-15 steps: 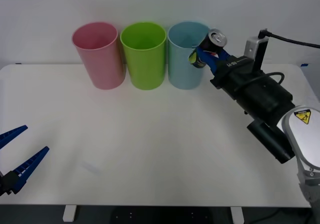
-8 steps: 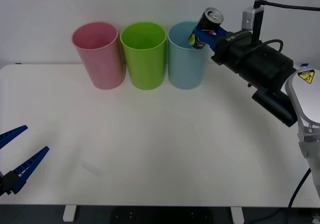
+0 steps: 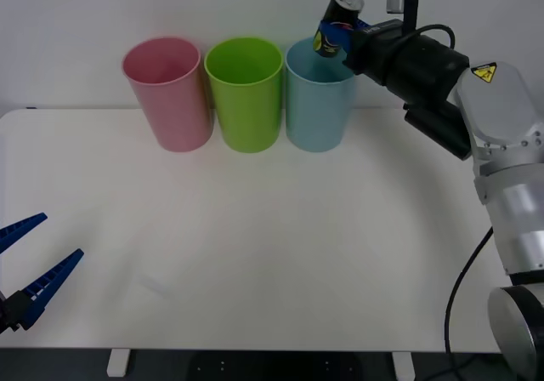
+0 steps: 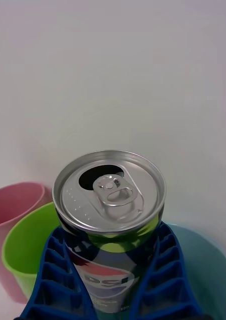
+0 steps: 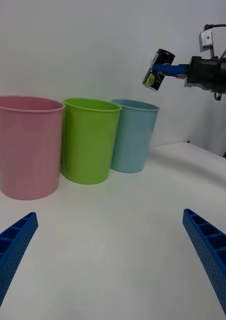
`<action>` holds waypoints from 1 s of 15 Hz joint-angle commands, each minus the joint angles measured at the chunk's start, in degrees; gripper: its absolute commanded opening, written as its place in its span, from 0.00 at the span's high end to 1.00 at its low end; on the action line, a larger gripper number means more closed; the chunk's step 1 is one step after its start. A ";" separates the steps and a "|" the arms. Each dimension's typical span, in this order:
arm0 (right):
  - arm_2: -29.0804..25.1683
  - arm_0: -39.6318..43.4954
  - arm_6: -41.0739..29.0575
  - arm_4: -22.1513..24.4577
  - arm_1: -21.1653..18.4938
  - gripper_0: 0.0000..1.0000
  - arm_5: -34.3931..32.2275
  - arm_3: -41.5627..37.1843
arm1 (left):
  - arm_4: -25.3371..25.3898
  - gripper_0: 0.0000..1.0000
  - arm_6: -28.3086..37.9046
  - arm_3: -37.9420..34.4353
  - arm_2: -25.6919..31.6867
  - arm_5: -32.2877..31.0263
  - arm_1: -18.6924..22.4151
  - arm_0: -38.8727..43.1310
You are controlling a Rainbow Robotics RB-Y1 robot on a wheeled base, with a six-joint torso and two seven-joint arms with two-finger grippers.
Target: Grasp the object on the table and drop it into the matching bin: aluminum can to the light blue bin, PET bottle to the pink bin.
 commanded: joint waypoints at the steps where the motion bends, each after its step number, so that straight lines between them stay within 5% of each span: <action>1: -4.02 -5.15 1.06 4.29 2.82 1.00 0.18 7.05 | 0.00 0.00 0.00 0.00 0.00 0.00 0.00 0.00; 6: -9.91 -10.95 3.08 10.44 6.43 1.00 2.38 15.22 | 0.00 0.00 0.00 0.00 0.00 0.00 0.00 0.00; 14: -10.00 -11.30 4.22 10.53 6.78 1.00 3.69 16.36 | 0.00 0.00 0.00 0.00 0.00 0.00 0.00 0.00; 15: -10.00 -11.39 4.49 10.26 6.78 0.44 3.69 16.36 | 0.00 0.00 0.00 0.00 0.00 0.00 0.00 0.00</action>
